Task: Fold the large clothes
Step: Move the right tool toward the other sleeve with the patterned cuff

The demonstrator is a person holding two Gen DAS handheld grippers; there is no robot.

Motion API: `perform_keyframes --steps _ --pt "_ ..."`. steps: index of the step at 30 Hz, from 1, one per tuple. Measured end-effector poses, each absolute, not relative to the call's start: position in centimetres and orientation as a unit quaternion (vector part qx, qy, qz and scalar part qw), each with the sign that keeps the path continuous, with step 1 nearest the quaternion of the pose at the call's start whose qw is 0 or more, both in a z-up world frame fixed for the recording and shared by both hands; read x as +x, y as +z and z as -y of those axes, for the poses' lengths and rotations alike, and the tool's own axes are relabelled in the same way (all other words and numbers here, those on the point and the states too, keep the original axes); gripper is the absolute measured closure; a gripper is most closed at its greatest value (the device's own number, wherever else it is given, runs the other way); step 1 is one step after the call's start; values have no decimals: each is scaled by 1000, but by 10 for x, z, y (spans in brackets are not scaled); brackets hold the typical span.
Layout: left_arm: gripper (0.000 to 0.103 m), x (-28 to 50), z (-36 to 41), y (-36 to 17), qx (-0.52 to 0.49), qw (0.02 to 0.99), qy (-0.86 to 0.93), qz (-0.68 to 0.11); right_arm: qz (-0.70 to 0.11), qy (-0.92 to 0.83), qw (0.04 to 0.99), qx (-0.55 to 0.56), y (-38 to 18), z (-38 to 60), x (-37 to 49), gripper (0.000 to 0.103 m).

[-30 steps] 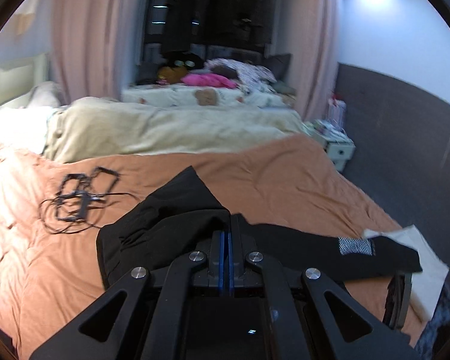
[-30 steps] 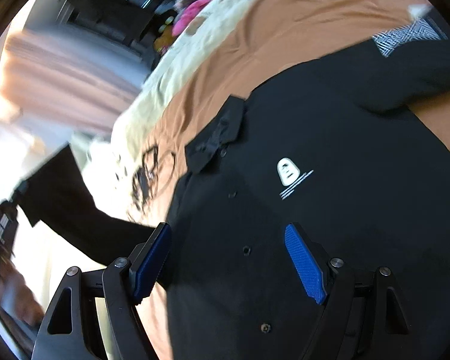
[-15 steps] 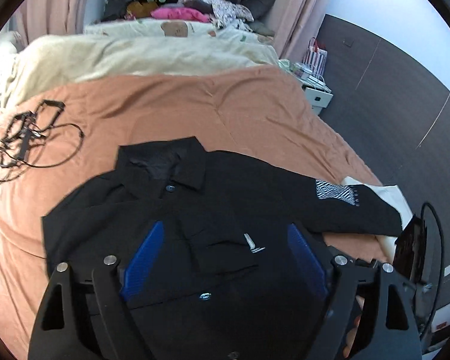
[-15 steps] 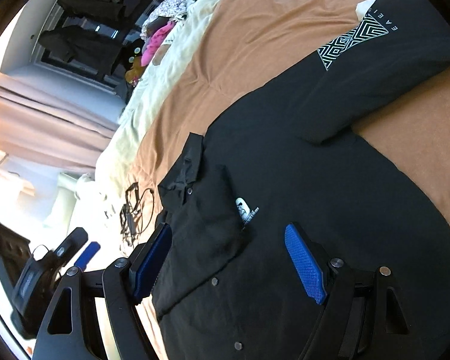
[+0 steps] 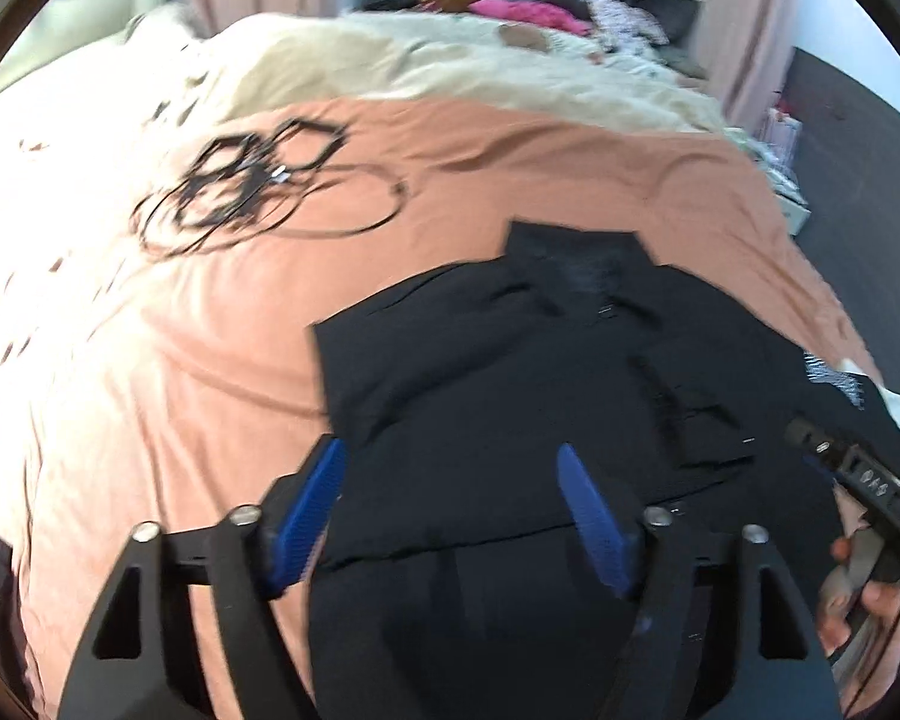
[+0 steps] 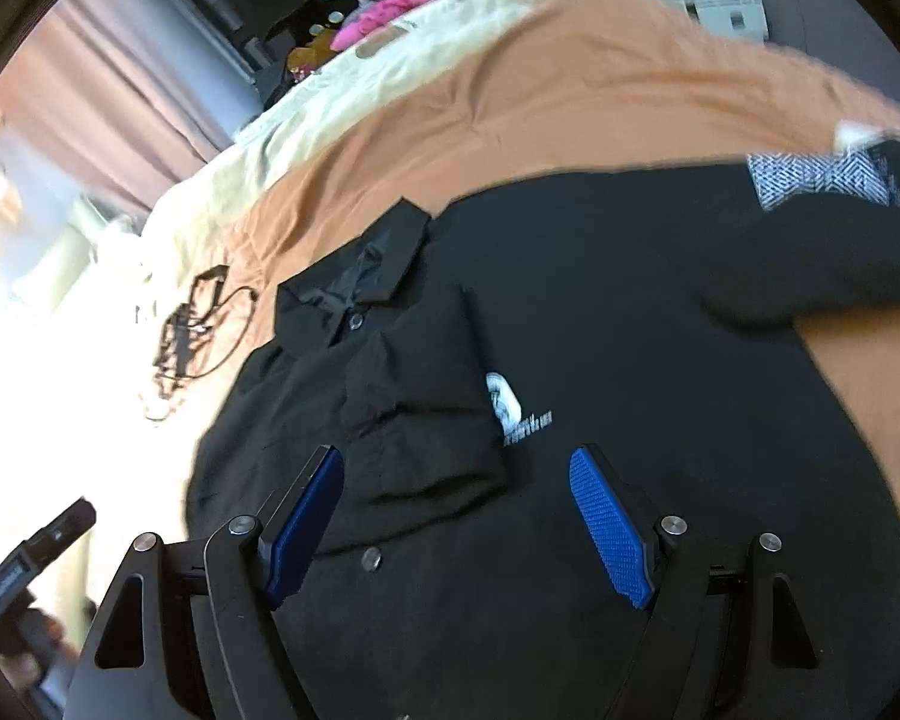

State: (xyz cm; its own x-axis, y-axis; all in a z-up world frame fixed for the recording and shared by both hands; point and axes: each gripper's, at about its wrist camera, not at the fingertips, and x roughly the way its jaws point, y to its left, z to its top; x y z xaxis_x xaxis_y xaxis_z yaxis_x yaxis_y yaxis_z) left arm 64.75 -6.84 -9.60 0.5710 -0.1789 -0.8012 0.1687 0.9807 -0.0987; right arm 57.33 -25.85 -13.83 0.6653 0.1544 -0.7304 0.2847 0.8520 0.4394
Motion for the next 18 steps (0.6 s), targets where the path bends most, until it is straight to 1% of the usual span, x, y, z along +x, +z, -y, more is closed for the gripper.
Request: perform_keyframes --steps 3,5,7,8,12,14,18 --pt "36 653 50 -114 -7 882 -81 -464 -402 -45 890 212 -136 243 584 16" --pt "36 657 42 -129 -4 879 -70 -471 -405 -41 895 179 -138 231 589 16" --pt "42 659 35 -144 -6 874 -66 -481 -414 -35 899 140 -142 215 597 16" --pt "47 659 32 -150 -8 872 -66 -486 -418 -33 900 122 -145 209 598 16" --pt "55 663 24 -176 -13 861 -64 -505 -436 -44 898 31 -159 179 607 16" --pt "59 663 22 -187 -16 855 -64 -515 -445 -38 895 6 -166 170 609 16" --pt "60 663 17 -201 -25 850 -66 -522 -466 -66 881 -48 -183 163 614 16"
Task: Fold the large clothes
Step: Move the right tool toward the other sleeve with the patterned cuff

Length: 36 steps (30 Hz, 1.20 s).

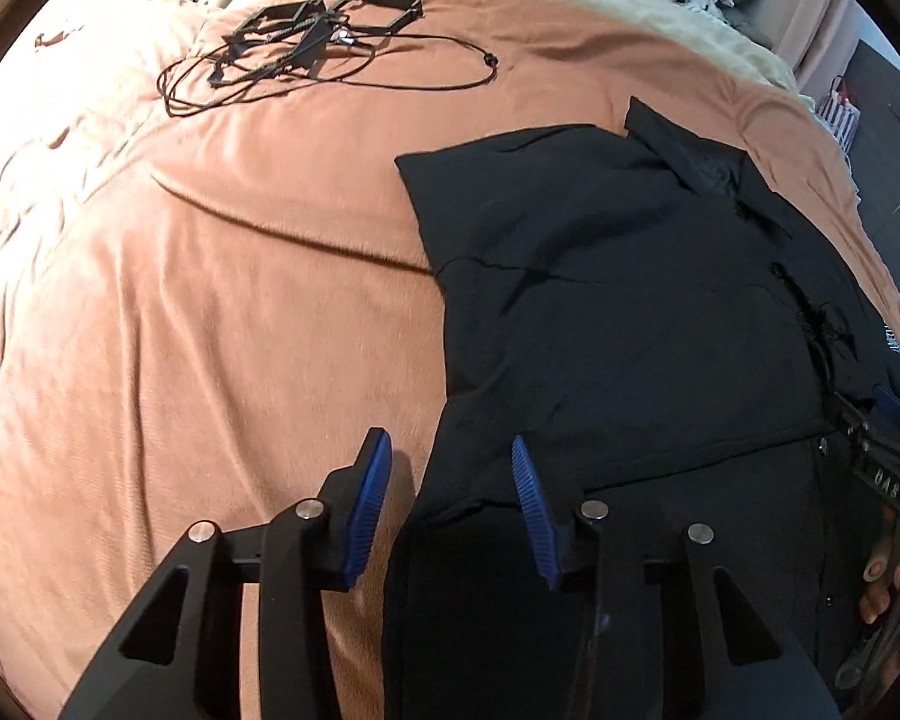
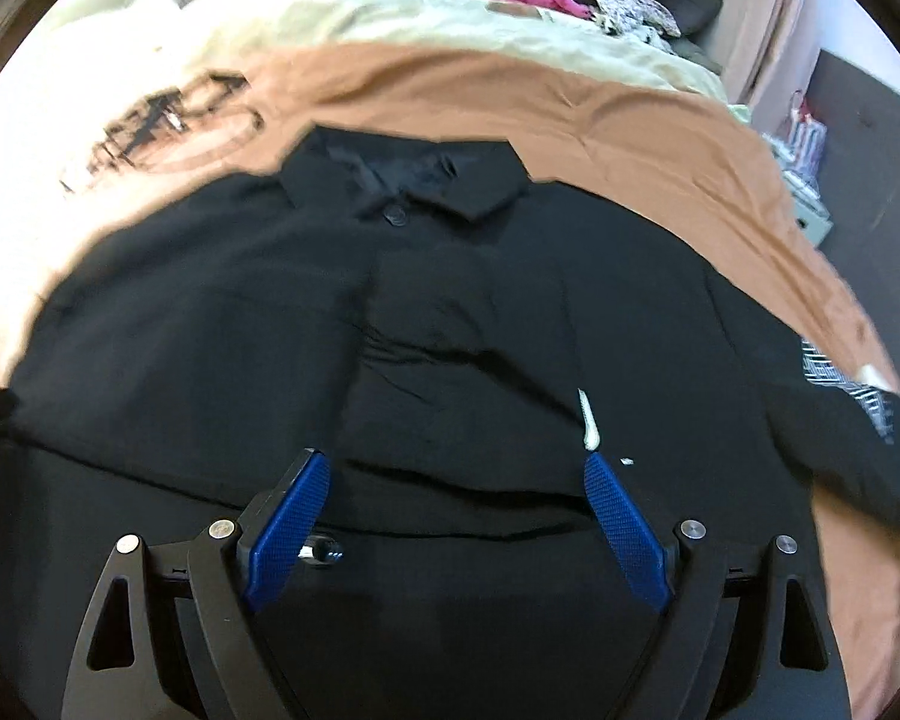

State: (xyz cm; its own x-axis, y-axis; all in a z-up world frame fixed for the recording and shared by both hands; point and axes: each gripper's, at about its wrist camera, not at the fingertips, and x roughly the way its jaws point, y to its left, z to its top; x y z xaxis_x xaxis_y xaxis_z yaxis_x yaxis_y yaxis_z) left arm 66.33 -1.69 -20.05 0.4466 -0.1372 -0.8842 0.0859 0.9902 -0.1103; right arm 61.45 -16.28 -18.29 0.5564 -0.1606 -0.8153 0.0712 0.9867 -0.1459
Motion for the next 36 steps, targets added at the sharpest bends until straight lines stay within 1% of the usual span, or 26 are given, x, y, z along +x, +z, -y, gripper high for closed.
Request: perform_keyframes --steps 2,3,4,5,6,10,14,16,17,18,21,25,27,32,36 --pt "60 662 17 -201 -20 851 -65 -521 -472 -83 878 -18 -187 177 615 16" --pt "61 662 17 -201 -18 851 -63 -521 -472 -98 876 4 -186 188 615 18" --pt "61 662 17 -201 -18 851 -63 -521 -469 -121 874 39 -183 207 613 22" --pt "61 661 17 -201 -17 851 -62 -521 -464 -130 873 68 -181 220 611 31" --pt "61 661 17 -201 -15 851 -62 -521 -457 -136 872 111 -179 239 606 35" --pt "62 662 19 -201 -14 850 -64 -523 -424 -115 852 284 -185 307 584 36" --pt "62 664 20 -202 -4 851 -53 -522 -408 -97 844 335 -185 322 574 38" --pt "62 666 19 -205 -5 851 -47 -522 -391 -75 827 396 -189 330 564 38" --pt "66 667 18 -206 -4 851 -44 -523 -382 -62 818 425 -192 334 561 39" --pt "67 669 17 -207 -3 851 -39 -523 -375 -50 809 451 -197 337 562 40" --pt "67 669 16 -210 -6 850 -37 -525 -359 -28 781 510 -207 344 557 41" --pt "69 670 16 -212 6 851 -27 -525 -312 4 735 602 -223 357 546 44" --pt "69 670 13 -211 -3 850 -28 -526 -295 3 728 619 -224 361 542 44" --pt "70 668 8 -196 -5 855 -12 -518 -305 -31 750 587 -212 362 540 44" --pt "70 655 4 -173 -19 867 -10 -497 -306 -53 770 558 -195 366 532 44"
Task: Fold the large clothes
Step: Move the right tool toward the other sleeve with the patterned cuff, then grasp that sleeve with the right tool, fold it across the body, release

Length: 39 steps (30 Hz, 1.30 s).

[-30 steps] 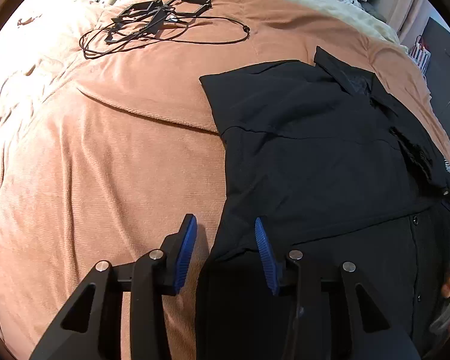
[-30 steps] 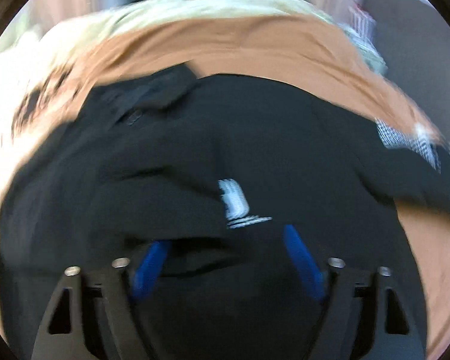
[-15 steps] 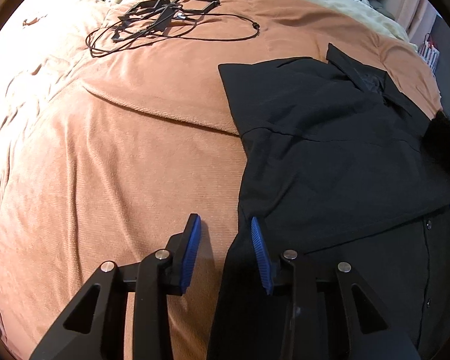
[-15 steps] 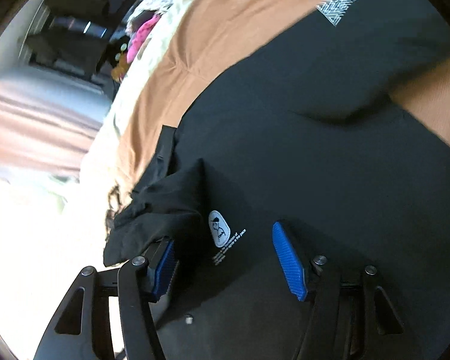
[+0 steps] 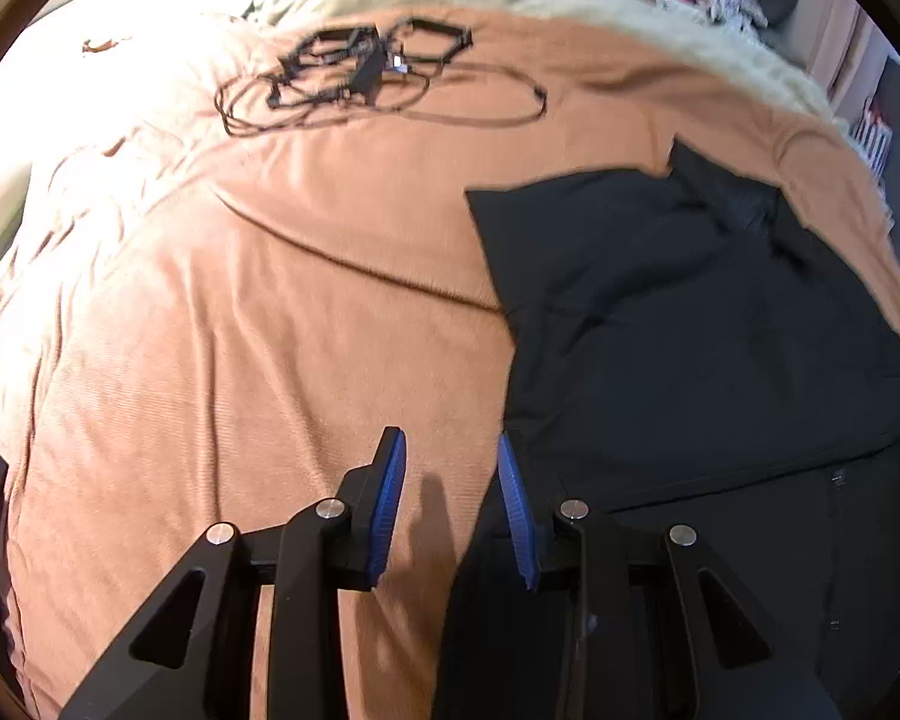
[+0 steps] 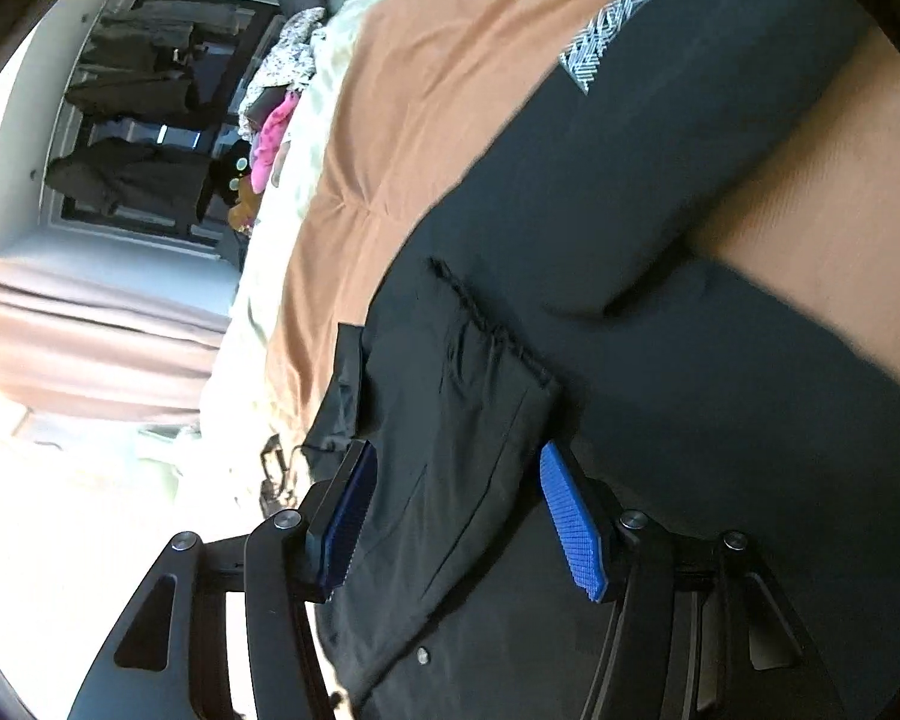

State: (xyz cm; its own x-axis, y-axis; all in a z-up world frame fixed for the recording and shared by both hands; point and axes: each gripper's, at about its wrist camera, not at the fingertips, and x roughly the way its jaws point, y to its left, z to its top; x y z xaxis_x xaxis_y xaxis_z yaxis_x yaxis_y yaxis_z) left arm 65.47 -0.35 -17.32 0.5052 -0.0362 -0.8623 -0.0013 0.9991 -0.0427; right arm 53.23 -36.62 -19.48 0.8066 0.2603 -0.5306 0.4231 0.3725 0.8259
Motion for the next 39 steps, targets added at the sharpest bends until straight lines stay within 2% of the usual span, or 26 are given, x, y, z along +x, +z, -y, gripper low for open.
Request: perform_keyframes --steps 7,13,14,16,18,20,24,28,29,30,31,32,33,39 --pt "70 624 24 -139 -38 876 -33 -479 -287 -102 801 516 -160 405 500 44" --pt "69 608 43 -131 -88 873 -55 -476 -263 -162 793 525 -162 462 460 44" --pt "65 607 47 -130 -93 873 -54 -476 -256 -175 790 528 -163 472 451 44" --pt "50 602 56 -130 -102 874 -54 -471 -245 -197 784 536 -165 488 435 44" --pt "30 597 64 -129 -110 878 -55 -463 -234 -210 775 548 -170 502 419 44" --pt "23 596 72 -130 -111 878 -63 -461 -220 -220 766 563 -175 519 405 44" --pt "23 592 91 -136 -102 878 -75 -462 -203 -234 766 563 -177 551 383 52" --pt "23 594 102 -145 -95 873 -77 -473 -196 -246 765 561 -181 572 376 52" --pt "23 594 103 -146 -96 871 -76 -476 -198 -248 762 564 -186 573 370 57" --pt "23 594 103 -148 -101 869 -75 -479 -195 -246 758 573 -191 575 372 69" --pt "23 593 103 -148 -105 867 -76 -481 -191 -239 753 582 -196 576 372 76" --pt "23 592 102 -147 -110 865 -78 -484 -185 -233 751 590 -200 577 372 91" --pt "23 590 100 -144 -112 864 -79 -484 -180 -231 752 591 -201 576 371 96" --pt "23 582 81 -138 -115 876 -55 -466 -138 -208 795 552 -167 559 376 99"
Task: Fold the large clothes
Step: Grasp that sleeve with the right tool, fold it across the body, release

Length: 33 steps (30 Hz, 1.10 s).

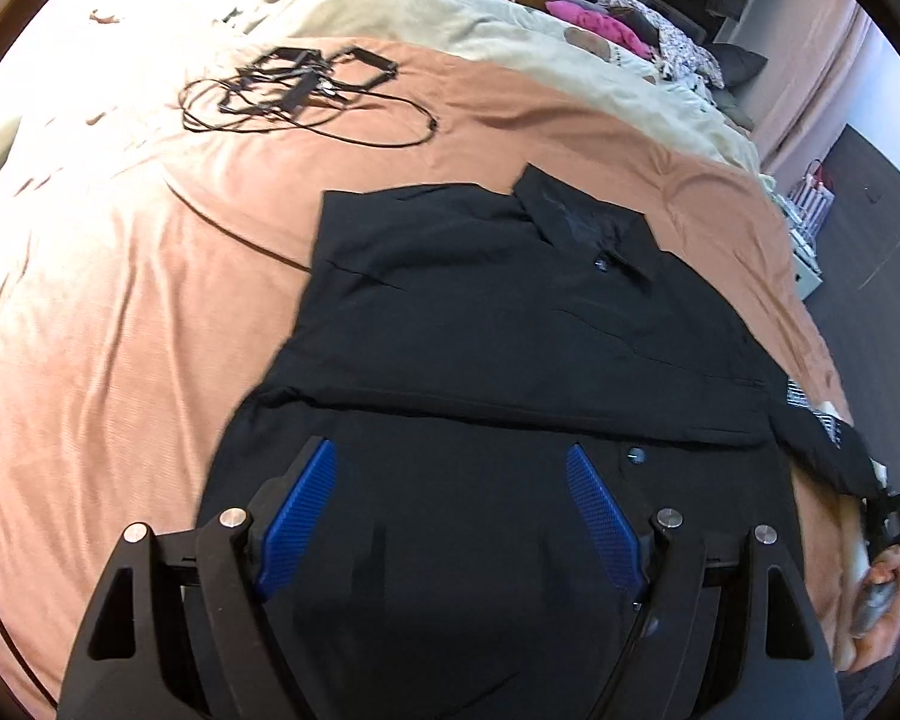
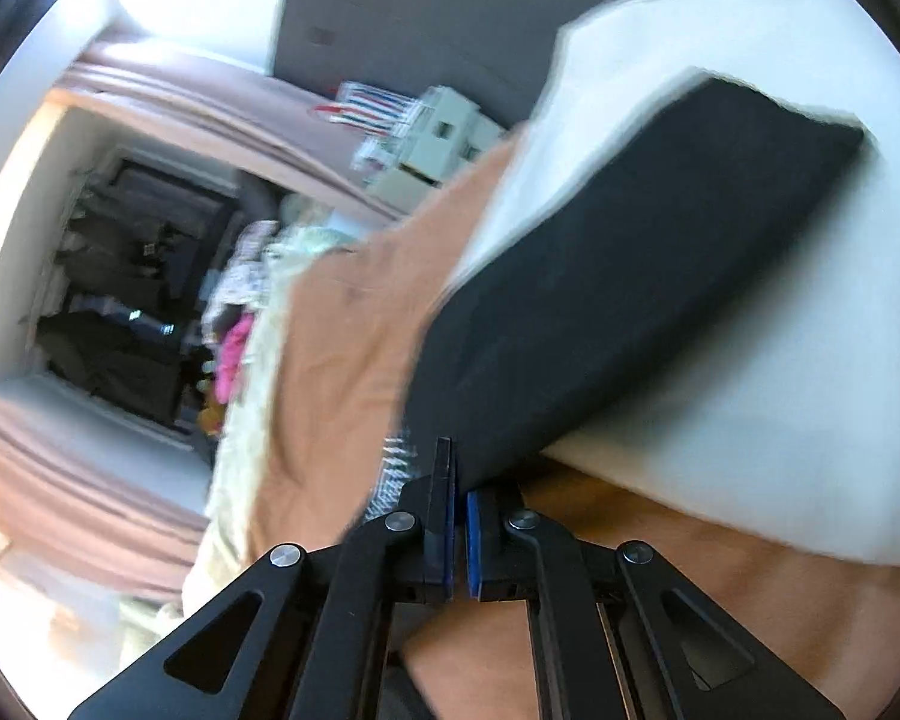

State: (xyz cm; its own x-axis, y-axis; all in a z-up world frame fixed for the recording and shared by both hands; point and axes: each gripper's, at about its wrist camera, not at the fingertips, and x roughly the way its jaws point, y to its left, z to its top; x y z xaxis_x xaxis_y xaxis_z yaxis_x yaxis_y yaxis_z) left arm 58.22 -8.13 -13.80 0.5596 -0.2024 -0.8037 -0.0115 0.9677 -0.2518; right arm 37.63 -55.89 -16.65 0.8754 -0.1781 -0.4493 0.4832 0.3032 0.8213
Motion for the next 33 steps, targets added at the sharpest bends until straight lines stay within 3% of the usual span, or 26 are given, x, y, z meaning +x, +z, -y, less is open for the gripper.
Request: perform_keyframes --steps 16,21,33 --pt "19 579 47 -132 -121 877 -56 -461 -124 6 875 467 -61 404 455 99" --pt "5 568 35 -117 -106 894 -57 -432 -140 42 881 449 -55 350 477 99" --pt "4 565 1 -115 -109 893 -18 -436 -243 77 894 370 -87 241 545 99"
